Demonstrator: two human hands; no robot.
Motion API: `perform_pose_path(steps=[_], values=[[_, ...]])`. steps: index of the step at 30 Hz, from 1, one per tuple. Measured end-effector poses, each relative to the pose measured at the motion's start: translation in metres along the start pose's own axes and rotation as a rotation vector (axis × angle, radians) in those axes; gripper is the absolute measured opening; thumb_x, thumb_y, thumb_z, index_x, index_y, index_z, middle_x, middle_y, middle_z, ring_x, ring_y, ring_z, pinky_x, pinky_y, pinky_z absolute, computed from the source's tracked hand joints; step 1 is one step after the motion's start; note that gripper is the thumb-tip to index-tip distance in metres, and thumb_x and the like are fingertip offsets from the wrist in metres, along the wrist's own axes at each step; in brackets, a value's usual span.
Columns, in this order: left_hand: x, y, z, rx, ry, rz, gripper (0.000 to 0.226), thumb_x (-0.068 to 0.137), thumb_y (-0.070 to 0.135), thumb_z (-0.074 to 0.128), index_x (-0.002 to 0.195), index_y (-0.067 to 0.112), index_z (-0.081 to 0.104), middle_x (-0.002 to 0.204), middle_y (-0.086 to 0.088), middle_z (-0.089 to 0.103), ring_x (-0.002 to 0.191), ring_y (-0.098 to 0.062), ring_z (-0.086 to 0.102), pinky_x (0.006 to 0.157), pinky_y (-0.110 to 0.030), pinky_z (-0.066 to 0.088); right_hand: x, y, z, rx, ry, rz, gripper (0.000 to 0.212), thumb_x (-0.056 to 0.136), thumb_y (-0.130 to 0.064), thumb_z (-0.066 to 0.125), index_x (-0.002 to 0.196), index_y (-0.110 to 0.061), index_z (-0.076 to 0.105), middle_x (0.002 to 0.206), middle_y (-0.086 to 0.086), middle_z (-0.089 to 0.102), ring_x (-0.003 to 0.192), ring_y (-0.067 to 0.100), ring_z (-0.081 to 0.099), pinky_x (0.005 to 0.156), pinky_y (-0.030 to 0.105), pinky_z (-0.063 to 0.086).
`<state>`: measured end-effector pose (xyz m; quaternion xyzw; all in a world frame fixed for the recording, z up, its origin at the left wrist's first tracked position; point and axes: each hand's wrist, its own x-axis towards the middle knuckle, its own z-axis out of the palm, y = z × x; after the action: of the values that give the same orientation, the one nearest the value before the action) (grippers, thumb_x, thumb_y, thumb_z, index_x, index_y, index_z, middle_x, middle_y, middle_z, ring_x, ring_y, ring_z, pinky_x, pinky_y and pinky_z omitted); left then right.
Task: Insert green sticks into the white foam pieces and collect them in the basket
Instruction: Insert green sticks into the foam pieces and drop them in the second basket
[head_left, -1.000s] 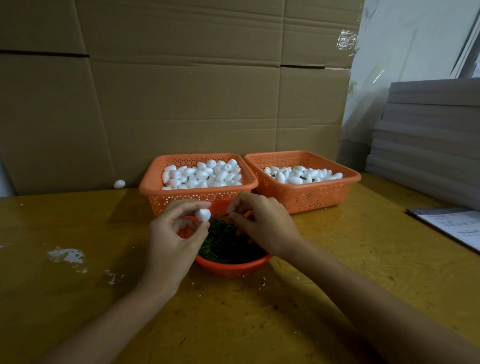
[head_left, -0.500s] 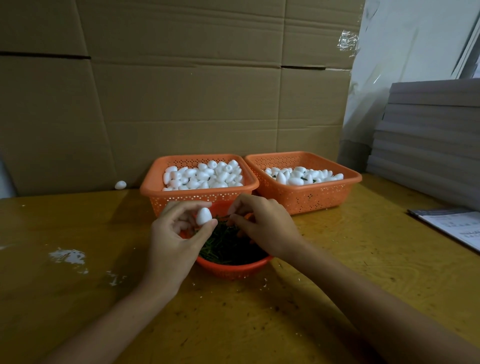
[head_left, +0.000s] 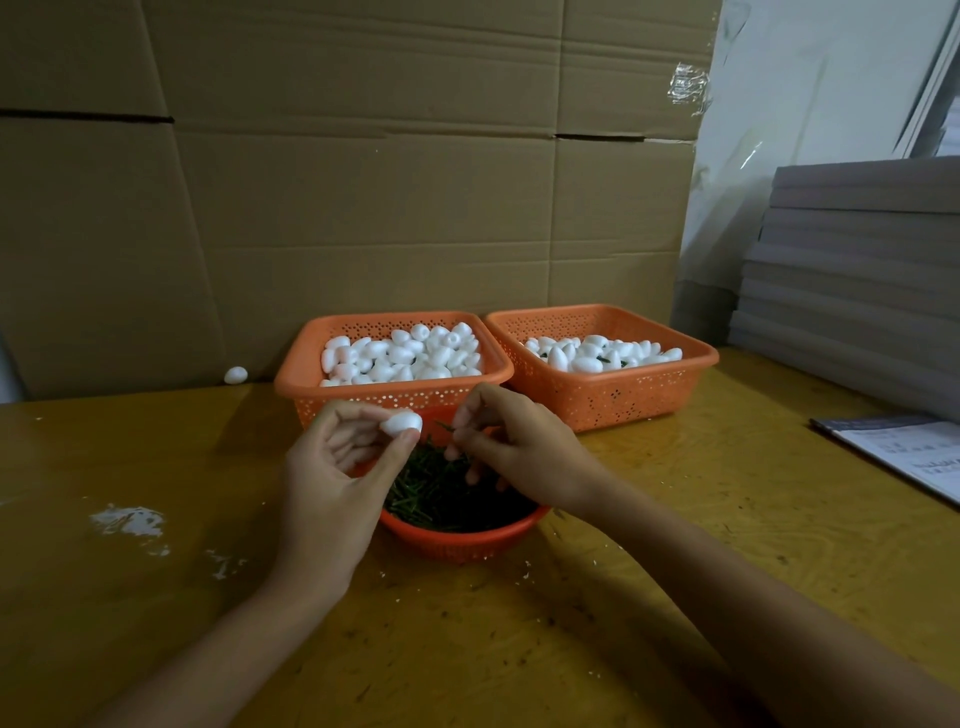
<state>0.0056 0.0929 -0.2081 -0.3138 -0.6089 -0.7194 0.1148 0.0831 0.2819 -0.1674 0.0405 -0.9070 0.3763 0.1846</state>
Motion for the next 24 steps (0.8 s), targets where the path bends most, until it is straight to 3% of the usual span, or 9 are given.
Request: perform_pose_path(steps=[14, 19, 24], values=[[0.001, 0.0015, -0.001, 0.009, -0.003, 0.0, 0.024, 0.08, 0.025, 0.084, 0.099, 0.032, 0.071, 0.104, 0.005, 0.078, 0.101, -0.011, 0.075, 0.084, -0.018, 0.058, 0.001, 0.0015, -0.0055, 0.119, -0.062, -0.049, 0.005, 0.104, -0.013, 0.063, 0.108, -0.014, 0.062, 0.102, -0.004, 0.079, 0.074, 0.02, 0.075, 0.058, 0.032, 0.058], [0.001, 0.0003, -0.0016, 0.014, 0.006, 0.002, 0.024, 0.08, 0.027, 0.084, 0.099, 0.034, 0.07, 0.104, 0.002, 0.078, 0.1, -0.015, 0.076, 0.082, -0.027, 0.061, 0.0007, 0.0013, -0.0067, 0.155, -0.038, -0.048, 0.004, 0.104, -0.013, 0.063, 0.108, -0.013, 0.062, 0.102, -0.003, 0.079, 0.074, 0.022, 0.075, 0.057, 0.031, 0.057], [0.0, -0.0003, -0.0017, 0.043, -0.018, 0.029, 0.027, 0.076, 0.028, 0.086, 0.099, 0.027, 0.072, 0.101, 0.005, 0.079, 0.097, -0.012, 0.076, 0.08, -0.018, 0.058, -0.0003, 0.0031, -0.003, 0.106, -0.011, -0.111, 0.005, 0.103, -0.013, 0.065, 0.107, -0.014, 0.063, 0.103, -0.006, 0.079, 0.069, 0.017, 0.075, 0.055, 0.029, 0.057]])
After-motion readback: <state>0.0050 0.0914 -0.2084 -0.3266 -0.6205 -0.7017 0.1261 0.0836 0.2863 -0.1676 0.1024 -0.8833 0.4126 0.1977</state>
